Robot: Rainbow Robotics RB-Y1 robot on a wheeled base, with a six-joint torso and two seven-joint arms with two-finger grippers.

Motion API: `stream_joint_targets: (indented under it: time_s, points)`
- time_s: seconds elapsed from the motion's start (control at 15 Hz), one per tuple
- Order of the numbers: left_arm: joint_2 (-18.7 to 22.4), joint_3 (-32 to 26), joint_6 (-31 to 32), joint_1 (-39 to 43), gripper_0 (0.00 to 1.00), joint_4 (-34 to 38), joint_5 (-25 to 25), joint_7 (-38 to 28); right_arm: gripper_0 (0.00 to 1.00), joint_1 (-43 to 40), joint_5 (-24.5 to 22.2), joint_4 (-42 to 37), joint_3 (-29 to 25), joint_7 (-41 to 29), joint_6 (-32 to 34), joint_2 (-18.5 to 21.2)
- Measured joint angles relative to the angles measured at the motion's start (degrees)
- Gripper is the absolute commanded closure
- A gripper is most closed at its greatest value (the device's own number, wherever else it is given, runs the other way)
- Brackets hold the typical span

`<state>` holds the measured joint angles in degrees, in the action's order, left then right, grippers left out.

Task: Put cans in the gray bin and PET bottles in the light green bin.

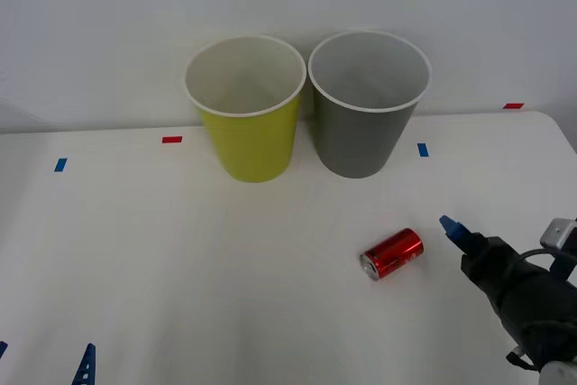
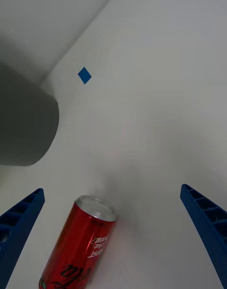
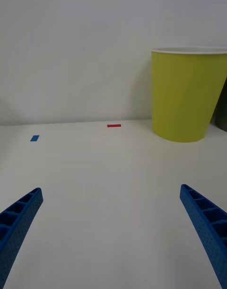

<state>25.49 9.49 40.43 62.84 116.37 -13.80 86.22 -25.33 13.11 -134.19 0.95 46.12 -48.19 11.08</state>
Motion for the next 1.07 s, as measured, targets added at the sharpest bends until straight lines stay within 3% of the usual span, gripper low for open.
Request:
stream_joint_targets:
  time_s: [0.27, 0.4, 0.67, 0.87, 1.07]
  points:
    - [0.00, 0.00, 0.00, 0.00, 0.00, 0.00, 0.00, 0.00, 0.00, 4.02, -5.76, -3.24, 5.29, -18.19, -13.26, 4.70]
    - [0.00, 0.00, 0.00, 0.00, 0.00, 0.00, 0.00, 0.00, 0.00, 4.61, -6.45, -6.89, 6.99, -25.70, -18.56, 7.25]
    - [0.00, 0.00, 0.00, 0.00, 0.00, 0.00, 0.00, 0.00, 0.00, 7.97, -2.47, -7.50, 9.46, -37.36, -22.19, 14.78]
    - [0.00, 0.00, 0.00, 0.00, 0.00, -0.01, 0.00, 0.00, 0.00, 15.75, 0.28, -2.59, 12.19, -40.23, -27.19, 19.59]
    - [0.00, 0.00, 0.00, 0.00, 0.00, 0.00, 0.00, 0.00, 0.00, 23.95, 6.75, 2.08, 13.92, -44.51, -33.08, 22.68]
